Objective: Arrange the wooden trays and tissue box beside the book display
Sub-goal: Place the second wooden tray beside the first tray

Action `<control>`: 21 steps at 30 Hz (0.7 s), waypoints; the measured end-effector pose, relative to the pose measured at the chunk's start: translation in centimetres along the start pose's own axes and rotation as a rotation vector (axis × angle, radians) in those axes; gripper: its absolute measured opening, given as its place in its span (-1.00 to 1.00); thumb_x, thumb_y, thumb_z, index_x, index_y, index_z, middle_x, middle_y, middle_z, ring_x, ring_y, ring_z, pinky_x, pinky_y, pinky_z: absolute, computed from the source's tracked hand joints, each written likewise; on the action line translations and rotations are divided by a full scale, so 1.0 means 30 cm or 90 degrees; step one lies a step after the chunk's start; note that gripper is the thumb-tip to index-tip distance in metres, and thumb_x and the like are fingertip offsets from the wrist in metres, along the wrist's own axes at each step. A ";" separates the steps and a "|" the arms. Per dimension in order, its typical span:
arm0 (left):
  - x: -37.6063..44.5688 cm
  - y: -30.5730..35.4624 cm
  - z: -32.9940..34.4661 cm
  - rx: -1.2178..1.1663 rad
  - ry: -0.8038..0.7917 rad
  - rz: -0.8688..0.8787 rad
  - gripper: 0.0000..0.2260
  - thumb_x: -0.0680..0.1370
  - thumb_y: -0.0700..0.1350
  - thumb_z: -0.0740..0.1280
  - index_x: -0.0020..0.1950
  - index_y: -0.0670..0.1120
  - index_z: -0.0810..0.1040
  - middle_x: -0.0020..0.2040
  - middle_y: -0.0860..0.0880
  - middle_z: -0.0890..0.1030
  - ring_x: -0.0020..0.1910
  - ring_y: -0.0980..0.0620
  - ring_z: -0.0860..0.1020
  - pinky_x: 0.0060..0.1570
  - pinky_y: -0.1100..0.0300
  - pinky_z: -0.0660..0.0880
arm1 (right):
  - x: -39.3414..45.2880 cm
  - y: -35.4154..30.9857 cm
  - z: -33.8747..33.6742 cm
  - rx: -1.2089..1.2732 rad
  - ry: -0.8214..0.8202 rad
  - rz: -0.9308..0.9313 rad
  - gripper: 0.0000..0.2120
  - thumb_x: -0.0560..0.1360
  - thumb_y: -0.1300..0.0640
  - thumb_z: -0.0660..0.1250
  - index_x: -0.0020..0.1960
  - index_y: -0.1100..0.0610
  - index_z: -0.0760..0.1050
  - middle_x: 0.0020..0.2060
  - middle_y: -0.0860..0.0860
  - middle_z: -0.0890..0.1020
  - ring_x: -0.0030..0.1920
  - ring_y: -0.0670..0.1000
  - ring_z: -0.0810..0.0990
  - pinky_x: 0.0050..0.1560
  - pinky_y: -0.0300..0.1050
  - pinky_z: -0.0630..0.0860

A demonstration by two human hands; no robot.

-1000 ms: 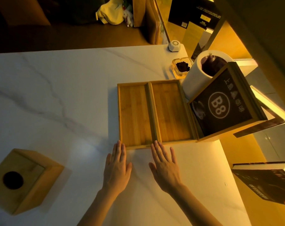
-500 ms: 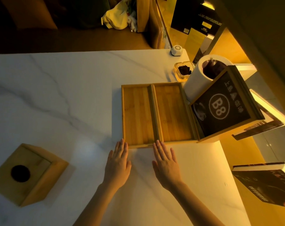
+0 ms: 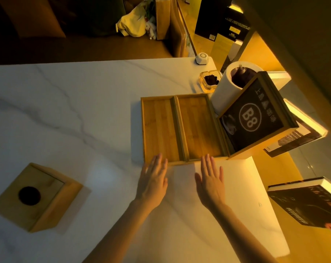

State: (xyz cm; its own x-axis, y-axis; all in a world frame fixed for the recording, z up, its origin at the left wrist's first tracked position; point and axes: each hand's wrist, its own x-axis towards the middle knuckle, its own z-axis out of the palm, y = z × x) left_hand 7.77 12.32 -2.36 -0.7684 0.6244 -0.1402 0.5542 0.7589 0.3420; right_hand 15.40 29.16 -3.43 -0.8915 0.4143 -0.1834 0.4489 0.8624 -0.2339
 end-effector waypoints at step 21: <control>0.107 0.181 0.113 0.046 -0.082 0.077 -0.46 0.58 0.03 0.00 0.31 -0.03 -0.36 0.52 -0.08 -0.13 0.48 -0.05 -0.15 0.37 0.08 -0.24 | 0.008 0.101 0.005 -0.031 -0.059 -0.032 -0.18 0.30 -0.31 -0.61 0.44 0.07 -0.24 0.39 -0.05 -0.25 0.42 0.04 -0.30 0.38 -0.02 -0.32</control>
State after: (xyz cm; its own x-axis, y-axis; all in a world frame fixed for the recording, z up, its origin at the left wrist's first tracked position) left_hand 9.41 19.07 -4.09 -0.6504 0.7264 -0.2220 0.6646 0.6858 0.2967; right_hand 16.56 31.84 -4.32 -0.9025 0.3431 -0.2604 0.3979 0.8955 -0.1992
